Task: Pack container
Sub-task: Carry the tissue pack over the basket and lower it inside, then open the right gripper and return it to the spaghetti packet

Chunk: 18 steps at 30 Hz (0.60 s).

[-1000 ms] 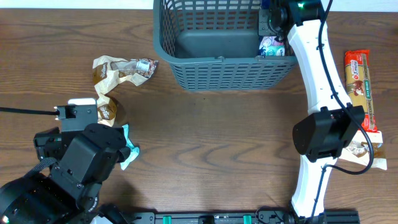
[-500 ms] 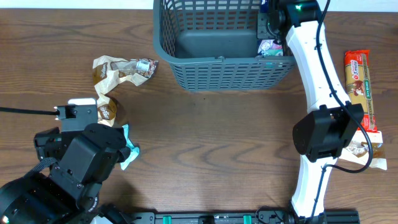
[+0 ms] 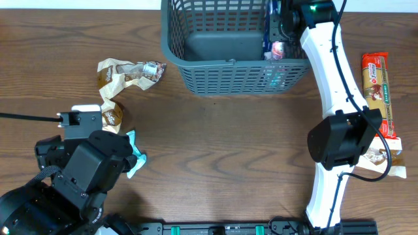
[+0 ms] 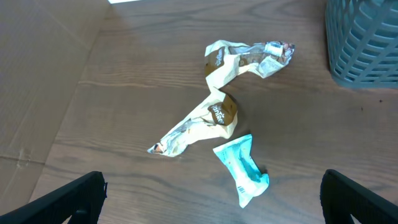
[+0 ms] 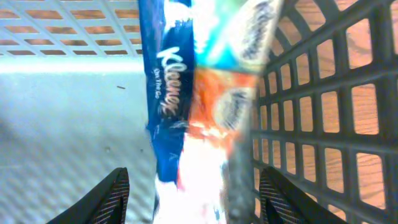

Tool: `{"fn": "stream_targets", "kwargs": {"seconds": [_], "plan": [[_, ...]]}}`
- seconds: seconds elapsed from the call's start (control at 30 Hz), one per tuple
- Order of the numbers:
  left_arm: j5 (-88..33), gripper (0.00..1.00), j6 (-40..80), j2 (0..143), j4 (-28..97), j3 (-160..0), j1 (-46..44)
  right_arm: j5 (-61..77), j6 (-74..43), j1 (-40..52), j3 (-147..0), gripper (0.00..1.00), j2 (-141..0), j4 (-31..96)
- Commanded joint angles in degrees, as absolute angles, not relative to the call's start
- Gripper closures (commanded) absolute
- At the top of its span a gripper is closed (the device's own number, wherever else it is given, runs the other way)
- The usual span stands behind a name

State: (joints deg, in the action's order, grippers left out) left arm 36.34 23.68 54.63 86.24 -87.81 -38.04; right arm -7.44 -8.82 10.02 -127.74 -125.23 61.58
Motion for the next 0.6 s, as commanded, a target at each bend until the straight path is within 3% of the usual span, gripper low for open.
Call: {"fn": "stream_targets", "kwargs": {"seconds": [0.0, 0.3, 0.57], "plan": [[36.45, 0.02, 22.96, 54.65, 86.52, -88.31, -38.06, -7.03, -9.15, 10.15, -127.44, 0.45, -124.81, 61.47], [36.47, 0.01, 22.96, 54.65, 86.52, -88.31, -38.06, -7.01, -5.87, 10.15, -129.58, 0.28, -123.96, 60.38], [36.45, 0.01, 22.98, 54.65, 86.52, -88.31, -38.06, -7.11, -2.68, 10.09, -148.33, 0.17, -122.41, 64.90]]}}
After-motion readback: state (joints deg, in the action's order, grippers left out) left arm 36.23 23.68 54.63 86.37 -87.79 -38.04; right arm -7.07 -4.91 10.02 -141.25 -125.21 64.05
